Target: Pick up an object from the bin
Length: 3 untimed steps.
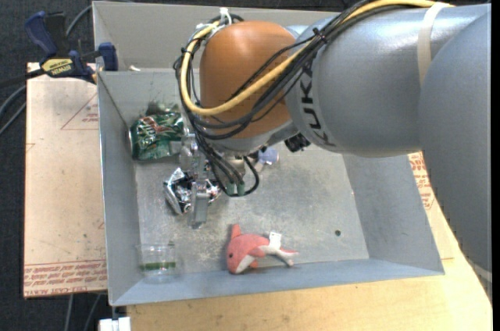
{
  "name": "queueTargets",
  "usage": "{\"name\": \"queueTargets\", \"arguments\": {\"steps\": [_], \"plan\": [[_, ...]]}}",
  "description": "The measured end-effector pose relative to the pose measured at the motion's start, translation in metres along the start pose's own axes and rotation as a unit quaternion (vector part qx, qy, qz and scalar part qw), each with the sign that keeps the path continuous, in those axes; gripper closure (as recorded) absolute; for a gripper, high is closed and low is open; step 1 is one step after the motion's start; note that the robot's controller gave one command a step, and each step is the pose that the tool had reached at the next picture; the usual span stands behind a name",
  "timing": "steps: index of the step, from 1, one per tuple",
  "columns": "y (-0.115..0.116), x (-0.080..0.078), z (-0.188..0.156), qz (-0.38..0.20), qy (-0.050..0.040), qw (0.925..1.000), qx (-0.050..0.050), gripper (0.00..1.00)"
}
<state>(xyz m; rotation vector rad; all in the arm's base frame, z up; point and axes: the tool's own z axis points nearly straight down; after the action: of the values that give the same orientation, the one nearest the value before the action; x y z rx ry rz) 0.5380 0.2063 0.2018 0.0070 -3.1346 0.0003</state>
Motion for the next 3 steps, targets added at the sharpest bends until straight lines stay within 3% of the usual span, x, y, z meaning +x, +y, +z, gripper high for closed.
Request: {"name": "queueTargets", "arguments": {"steps": [1, 2, 3], "plan": [[-0.001, -0.002, -0.005, 0.002, -0.0037, 1.0000, -0.001, 0.00], [-0.043, -0.039, 0.060, -0.062, -0.0025, 0.9981, -0.001, 0.00], [-0.001, -0.065, 0.097, -0.156, -0.0049, 0.9877, -0.001, 1.00]]}}
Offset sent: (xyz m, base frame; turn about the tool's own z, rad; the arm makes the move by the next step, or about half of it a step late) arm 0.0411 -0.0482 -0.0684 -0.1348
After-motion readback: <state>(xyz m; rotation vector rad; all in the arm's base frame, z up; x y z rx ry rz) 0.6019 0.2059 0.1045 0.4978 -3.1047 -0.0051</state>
